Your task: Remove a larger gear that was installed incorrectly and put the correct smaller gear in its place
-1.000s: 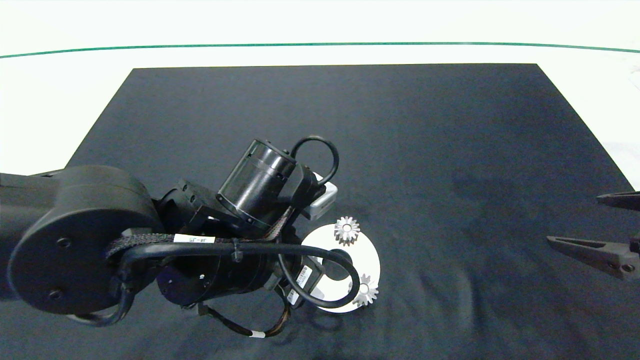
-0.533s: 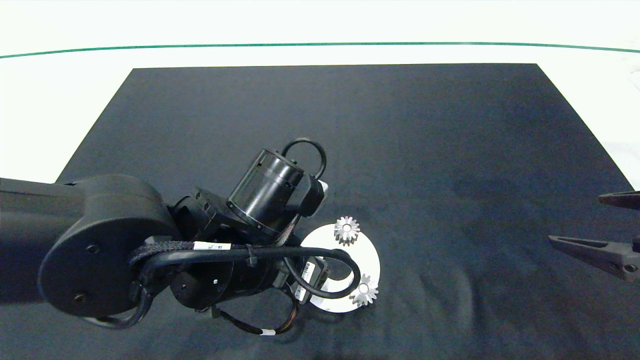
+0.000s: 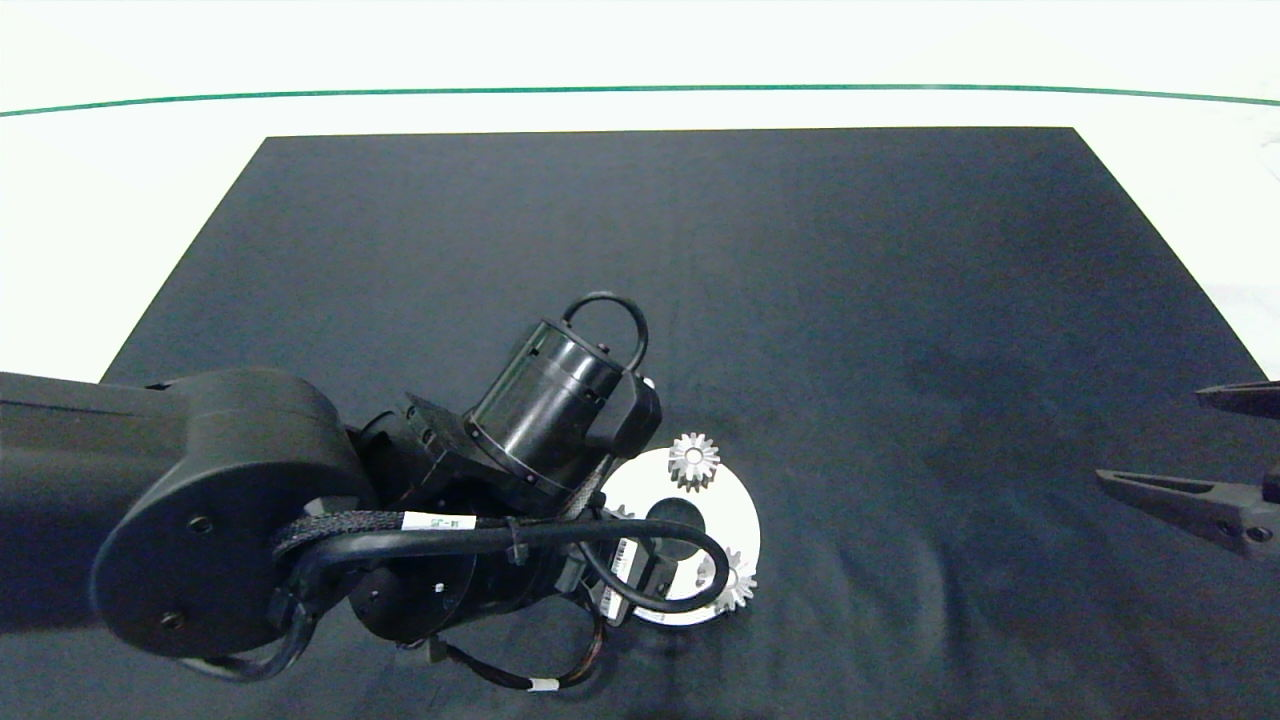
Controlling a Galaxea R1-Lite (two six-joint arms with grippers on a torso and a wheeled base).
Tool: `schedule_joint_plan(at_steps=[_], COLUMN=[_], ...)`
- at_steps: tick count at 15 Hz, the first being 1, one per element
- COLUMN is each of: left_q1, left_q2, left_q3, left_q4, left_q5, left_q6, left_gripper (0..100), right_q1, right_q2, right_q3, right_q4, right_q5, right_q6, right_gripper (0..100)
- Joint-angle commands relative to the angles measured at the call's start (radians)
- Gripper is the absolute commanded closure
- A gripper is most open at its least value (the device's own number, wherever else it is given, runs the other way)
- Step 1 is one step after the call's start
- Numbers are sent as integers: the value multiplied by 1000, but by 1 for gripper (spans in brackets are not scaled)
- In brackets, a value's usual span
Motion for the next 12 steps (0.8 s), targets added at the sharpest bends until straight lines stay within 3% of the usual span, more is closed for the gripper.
schedule_joint_plan(at_steps=[1, 3, 4, 5, 6, 12], left_q1=[2, 3, 3, 3, 2, 5], left_q2=[13, 22, 30, 30, 47, 53], left_q3=[9, 9, 9, 9, 9, 6], left_q4=[-2, -3, -8, -8, -28, -35], left_q5=[3, 13, 43, 43, 61, 61], left_q6=[-1, -1, -1, -1, 1, -4], left_gripper=[0, 0, 0, 0, 0, 0], right_q1=[0, 0, 0, 0, 0, -1], right_q2=[0, 0, 0, 0, 1, 3], right_q3=[1, 1, 1, 1, 1, 1], right_q4=[1, 1, 1, 1, 0, 0], right_q5=[2, 2, 2, 2, 2, 3], right_q6=[-1, -1, -1, -1, -1, -1], right_gripper=[0, 0, 0, 0, 0, 0])
